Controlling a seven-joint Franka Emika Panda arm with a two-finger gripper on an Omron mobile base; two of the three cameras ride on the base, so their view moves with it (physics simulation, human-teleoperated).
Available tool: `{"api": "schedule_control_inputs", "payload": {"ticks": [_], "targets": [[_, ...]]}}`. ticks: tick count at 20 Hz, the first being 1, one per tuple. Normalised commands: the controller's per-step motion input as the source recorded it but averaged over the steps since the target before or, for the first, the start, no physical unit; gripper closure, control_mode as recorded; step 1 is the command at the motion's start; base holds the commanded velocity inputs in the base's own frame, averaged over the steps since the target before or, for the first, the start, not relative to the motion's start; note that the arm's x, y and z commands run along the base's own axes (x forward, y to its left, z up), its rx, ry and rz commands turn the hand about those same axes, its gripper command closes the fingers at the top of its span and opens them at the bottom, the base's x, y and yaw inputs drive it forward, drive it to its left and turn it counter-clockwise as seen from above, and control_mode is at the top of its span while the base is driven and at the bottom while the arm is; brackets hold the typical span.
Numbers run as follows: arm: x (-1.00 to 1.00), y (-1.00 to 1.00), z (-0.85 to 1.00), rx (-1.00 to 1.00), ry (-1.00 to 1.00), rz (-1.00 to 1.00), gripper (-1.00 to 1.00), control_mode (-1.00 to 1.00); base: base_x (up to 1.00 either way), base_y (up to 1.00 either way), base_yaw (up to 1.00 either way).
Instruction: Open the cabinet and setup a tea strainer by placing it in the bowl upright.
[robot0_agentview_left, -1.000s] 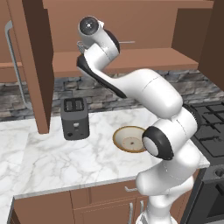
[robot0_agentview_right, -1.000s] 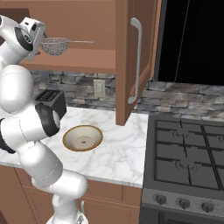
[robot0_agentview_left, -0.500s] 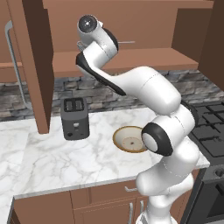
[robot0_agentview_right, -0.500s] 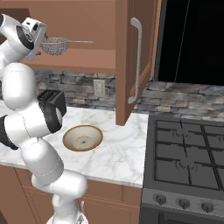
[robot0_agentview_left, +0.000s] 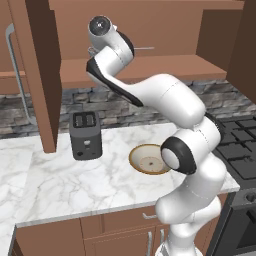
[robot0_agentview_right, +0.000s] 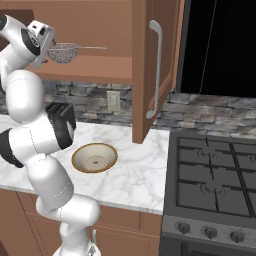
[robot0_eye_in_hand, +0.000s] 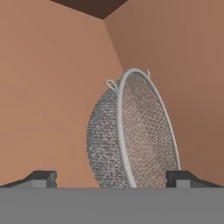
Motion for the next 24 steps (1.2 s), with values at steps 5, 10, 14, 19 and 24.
{"api": "schedule_control_inputs", "payload": {"ticks": [5, 10, 14, 19, 24], "targets": [[0.18, 0.0, 0.0, 0.0, 0.03, 0.0, -1.0, -1.0, 0.0, 0.0, 0.0], [0.16, 0.0, 0.0, 0.0, 0.0, 0.0, -1.0, -1.0, 0.0, 0.0, 0.0], [0.14, 0.0, 0.0, 0.0, 0.01, 0.0, -1.0, -1.0, 0.0, 0.0, 0.0], [0.16, 0.0, 0.0, 0.0, 0.03, 0.0, -1.0, -1.0, 0.0, 0.0, 0.0], [0.11, 0.01, 0.0, 0.0, 0.01, 0.0, -1.0, -1.0, 0.0, 0.0, 0.0]]}}
